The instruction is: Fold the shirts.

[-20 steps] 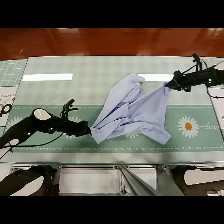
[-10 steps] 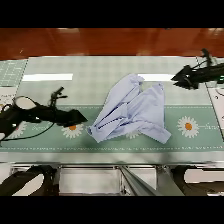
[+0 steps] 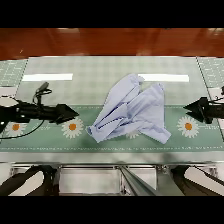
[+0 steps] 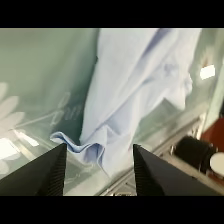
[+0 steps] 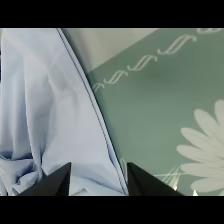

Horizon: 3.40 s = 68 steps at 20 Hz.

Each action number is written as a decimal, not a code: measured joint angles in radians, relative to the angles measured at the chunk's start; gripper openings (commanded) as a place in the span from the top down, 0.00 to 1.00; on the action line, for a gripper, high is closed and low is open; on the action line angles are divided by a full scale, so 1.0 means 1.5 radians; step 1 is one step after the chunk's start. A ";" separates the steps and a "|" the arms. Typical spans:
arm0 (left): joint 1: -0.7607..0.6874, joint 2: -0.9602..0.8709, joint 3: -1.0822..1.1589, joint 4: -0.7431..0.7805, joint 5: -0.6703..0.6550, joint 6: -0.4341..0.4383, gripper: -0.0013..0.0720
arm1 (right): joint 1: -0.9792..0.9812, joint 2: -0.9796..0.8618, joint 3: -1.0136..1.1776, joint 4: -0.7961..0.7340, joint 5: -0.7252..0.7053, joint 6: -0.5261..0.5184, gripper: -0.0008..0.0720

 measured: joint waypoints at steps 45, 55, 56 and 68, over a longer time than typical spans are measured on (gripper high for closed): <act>-0.186 -0.204 -0.007 -0.100 0.049 0.121 0.95 | 0.244 -0.104 -0.128 -0.041 -0.014 0.027 0.97; -0.106 -0.133 0.136 -0.226 0.007 0.121 0.95 | 0.298 -0.024 0.117 0.051 0.010 0.001 0.96; -0.090 -0.114 0.178 -0.258 0.006 0.121 0.95 | 0.298 -0.009 0.181 0.051 0.018 0.014 0.96; 0.025 0.111 0.776 -0.050 0.156 -0.078 0.95 | 0.301 0.156 0.818 -0.047 0.039 0.107 0.96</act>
